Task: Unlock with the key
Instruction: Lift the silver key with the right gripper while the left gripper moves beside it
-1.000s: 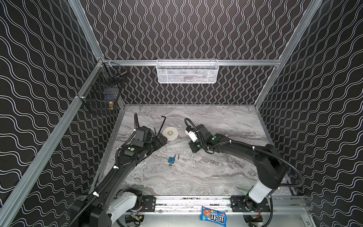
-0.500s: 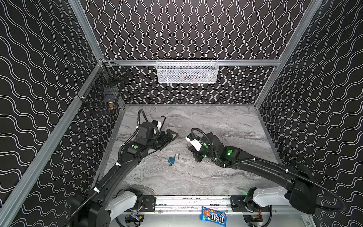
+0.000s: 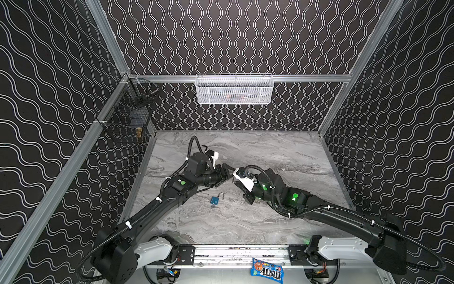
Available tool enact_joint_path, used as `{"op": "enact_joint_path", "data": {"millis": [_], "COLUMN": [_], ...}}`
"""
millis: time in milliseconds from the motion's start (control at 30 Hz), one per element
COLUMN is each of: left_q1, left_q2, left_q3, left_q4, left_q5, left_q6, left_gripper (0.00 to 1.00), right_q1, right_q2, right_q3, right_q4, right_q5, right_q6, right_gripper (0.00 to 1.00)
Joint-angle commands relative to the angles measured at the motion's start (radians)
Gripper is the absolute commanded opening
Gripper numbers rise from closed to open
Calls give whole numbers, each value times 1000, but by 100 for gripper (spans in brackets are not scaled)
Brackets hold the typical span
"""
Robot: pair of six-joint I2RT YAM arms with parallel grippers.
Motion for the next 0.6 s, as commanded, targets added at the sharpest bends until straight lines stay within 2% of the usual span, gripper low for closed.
{"op": "enact_joint_path", "data": {"millis": [0, 200, 567], "left_q1": [-7, -17, -18], "left_q2": [12, 22, 17], "left_q3": [14, 41, 45], "left_q4": [48, 22, -2], "left_q5": [3, 2, -17], "left_q6": [-22, -9, 13], "left_gripper": [56, 40, 27], "right_q1": [5, 6, 9], "right_q2": [-8, -10, -3], "right_q3": [-2, -8, -6], "right_q4": [63, 79, 78], "right_q5": [15, 29, 33], "right_q6": [-33, -50, -63], "right_gripper": [0, 0, 0]}}
